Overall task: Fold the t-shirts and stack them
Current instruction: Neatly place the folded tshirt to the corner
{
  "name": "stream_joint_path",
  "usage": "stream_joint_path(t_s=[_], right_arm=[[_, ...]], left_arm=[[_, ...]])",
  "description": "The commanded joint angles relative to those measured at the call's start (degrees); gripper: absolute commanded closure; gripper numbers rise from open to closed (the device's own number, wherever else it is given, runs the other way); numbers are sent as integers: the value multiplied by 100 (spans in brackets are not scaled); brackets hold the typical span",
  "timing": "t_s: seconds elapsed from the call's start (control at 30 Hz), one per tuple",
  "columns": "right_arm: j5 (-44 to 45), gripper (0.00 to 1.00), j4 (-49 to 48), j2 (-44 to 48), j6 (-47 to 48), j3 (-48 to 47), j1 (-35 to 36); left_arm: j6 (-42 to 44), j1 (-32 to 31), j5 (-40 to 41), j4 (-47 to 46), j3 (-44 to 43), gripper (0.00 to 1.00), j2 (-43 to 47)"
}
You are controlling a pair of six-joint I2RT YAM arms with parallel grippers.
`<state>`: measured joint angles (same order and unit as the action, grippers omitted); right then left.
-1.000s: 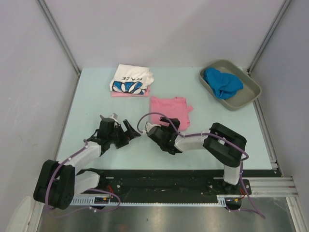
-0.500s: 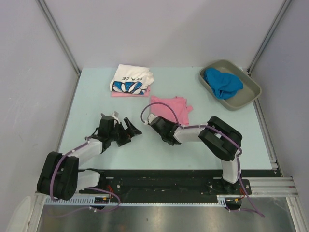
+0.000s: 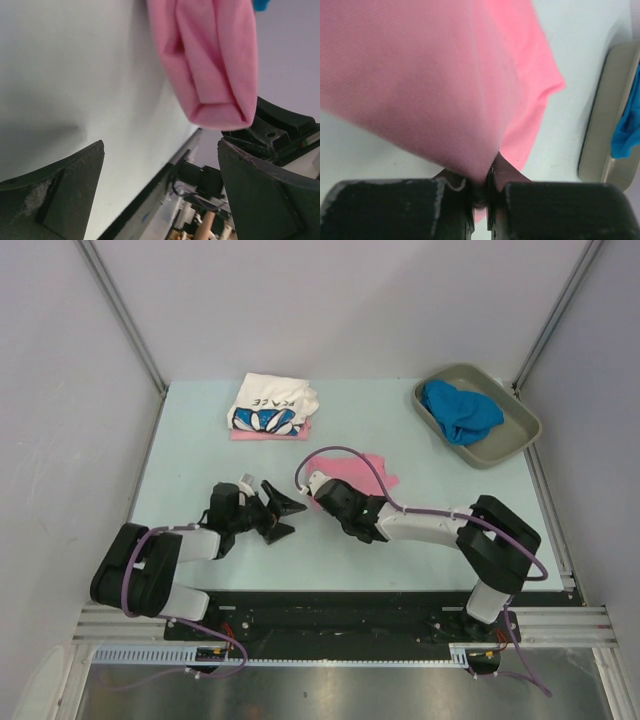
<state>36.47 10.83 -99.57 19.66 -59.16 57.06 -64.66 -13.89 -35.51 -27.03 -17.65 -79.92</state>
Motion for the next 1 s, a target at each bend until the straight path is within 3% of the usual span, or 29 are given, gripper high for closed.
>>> stream_joint_path(t_s=[0.0,0.23,0.47,0.63,0.73,0.97], right_arm=[[44,100,200,526,-120,-43,95],[142,100,367,517,-278,27,236],[168,100,332,465,-331,106,332],[176,100,306,456,-322,124,324],[185,100,279,456,-305,132,332],[264,100,314,544,-305,141,438]], left_arm=[[-1134,-114,-677,-1810,139,0,-182],[-2374,-219,-642,-3228,376,0,-454],[-3377,-719,-695,-4784,350,0,-1340],[-3694,-1036,-668,-5190,481,0,-1614],[-3519,-1081,-712,-4804,464,0,-1571],[-3483,-1081,-677,-4882,210,0,-2071]])
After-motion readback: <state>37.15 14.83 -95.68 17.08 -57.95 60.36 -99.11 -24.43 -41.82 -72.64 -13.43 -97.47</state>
